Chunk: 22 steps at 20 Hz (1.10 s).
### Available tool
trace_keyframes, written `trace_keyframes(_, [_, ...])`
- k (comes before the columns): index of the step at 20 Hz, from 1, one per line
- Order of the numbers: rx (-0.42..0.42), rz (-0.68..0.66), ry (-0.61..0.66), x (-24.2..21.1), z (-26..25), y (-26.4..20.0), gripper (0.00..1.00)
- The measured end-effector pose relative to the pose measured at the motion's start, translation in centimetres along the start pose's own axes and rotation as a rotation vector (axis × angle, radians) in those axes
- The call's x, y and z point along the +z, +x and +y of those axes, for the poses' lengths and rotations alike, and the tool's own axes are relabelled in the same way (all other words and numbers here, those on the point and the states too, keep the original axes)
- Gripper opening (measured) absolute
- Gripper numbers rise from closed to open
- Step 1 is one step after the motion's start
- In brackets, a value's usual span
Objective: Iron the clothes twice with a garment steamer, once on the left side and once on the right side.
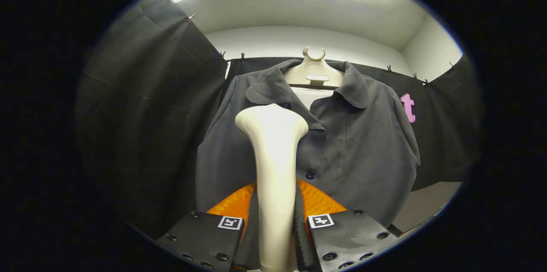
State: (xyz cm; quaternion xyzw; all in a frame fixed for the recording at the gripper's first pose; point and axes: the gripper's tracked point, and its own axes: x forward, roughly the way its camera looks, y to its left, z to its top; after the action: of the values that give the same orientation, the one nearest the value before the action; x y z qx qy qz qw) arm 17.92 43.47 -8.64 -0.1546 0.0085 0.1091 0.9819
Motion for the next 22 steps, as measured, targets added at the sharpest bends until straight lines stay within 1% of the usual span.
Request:
trace_keyframes(6, [0.004, 0.003, -0.006, -0.3, 0.0, 0.0, 0.42])
trace_keyframes(22, [0.013, 0.054, -0.013, -4.4, 0.7, -2.2, 0.42])
